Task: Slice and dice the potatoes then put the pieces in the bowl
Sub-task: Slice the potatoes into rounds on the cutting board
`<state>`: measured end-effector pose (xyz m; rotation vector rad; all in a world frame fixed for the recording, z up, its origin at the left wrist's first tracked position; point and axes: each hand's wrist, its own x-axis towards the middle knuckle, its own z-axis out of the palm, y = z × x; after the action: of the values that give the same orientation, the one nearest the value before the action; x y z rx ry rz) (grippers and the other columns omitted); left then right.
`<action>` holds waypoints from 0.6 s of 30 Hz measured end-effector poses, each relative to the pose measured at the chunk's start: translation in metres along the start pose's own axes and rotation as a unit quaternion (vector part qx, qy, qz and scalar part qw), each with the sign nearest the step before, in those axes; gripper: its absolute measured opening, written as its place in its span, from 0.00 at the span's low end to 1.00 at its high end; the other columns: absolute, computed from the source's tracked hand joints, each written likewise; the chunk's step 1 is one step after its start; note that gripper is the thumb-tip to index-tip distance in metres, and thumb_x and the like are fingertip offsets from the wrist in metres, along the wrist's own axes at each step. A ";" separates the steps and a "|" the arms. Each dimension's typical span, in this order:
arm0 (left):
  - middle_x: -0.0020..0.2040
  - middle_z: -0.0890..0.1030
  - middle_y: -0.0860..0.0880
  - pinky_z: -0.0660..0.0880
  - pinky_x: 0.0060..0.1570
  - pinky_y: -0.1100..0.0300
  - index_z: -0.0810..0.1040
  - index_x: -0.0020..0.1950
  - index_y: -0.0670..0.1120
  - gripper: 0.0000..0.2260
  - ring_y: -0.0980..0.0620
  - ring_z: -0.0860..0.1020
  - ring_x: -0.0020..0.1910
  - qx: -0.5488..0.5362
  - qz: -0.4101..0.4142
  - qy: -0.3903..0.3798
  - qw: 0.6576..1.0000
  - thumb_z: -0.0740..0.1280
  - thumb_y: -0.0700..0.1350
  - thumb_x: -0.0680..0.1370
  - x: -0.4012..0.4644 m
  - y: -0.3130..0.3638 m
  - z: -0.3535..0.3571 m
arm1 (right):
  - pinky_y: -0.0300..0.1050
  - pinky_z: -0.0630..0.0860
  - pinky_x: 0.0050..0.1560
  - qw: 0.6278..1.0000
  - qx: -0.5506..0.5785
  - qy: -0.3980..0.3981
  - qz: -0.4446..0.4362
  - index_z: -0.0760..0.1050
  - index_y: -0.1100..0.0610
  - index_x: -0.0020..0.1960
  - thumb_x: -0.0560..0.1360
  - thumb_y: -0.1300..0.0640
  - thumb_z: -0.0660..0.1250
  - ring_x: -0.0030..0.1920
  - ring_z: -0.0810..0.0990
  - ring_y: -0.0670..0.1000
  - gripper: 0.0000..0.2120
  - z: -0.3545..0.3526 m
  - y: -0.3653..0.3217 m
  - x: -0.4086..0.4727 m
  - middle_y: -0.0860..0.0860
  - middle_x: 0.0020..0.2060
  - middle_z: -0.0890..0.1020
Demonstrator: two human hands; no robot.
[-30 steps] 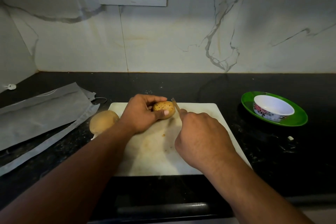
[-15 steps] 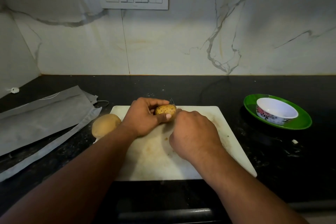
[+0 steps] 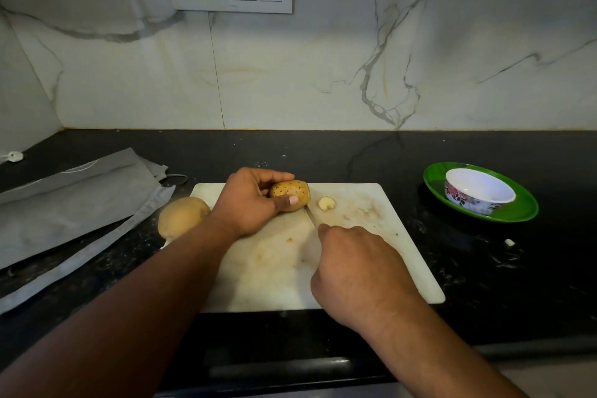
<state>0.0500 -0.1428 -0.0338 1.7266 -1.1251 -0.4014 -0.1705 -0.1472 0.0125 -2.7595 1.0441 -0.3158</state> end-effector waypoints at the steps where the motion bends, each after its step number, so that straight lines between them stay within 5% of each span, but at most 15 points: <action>1: 0.57 0.86 0.57 0.78 0.63 0.62 0.85 0.62 0.54 0.20 0.60 0.84 0.56 0.000 -0.001 0.000 1.000 0.81 0.47 0.71 0.000 0.000 0.000 | 0.42 0.72 0.41 1.000 0.004 0.005 0.002 0.72 0.49 0.65 0.76 0.54 0.62 0.41 0.72 0.49 0.17 -0.001 0.001 -0.002 0.47 0.41 0.71; 9: 0.57 0.85 0.59 0.76 0.55 0.70 0.85 0.62 0.55 0.20 0.61 0.83 0.55 0.006 0.006 -0.004 1.000 0.81 0.47 0.71 -0.001 0.002 -0.001 | 0.41 0.68 0.37 0.997 0.019 0.076 -0.007 0.66 0.49 0.73 0.76 0.55 0.61 0.40 0.71 0.47 0.25 -0.012 -0.001 0.011 0.45 0.36 0.67; 18: 0.56 0.85 0.58 0.77 0.57 0.68 0.85 0.61 0.54 0.20 0.61 0.83 0.55 -0.005 0.015 -0.003 1.000 0.82 0.46 0.71 -0.001 -0.001 -0.001 | 0.40 0.68 0.35 0.997 0.011 0.074 0.006 0.70 0.49 0.66 0.77 0.52 0.63 0.38 0.71 0.46 0.17 -0.004 -0.003 0.032 0.46 0.40 0.72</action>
<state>0.0505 -0.1416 -0.0342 1.6990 -1.1501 -0.3925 -0.1461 -0.1664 0.0216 -2.7441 1.0821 -0.5343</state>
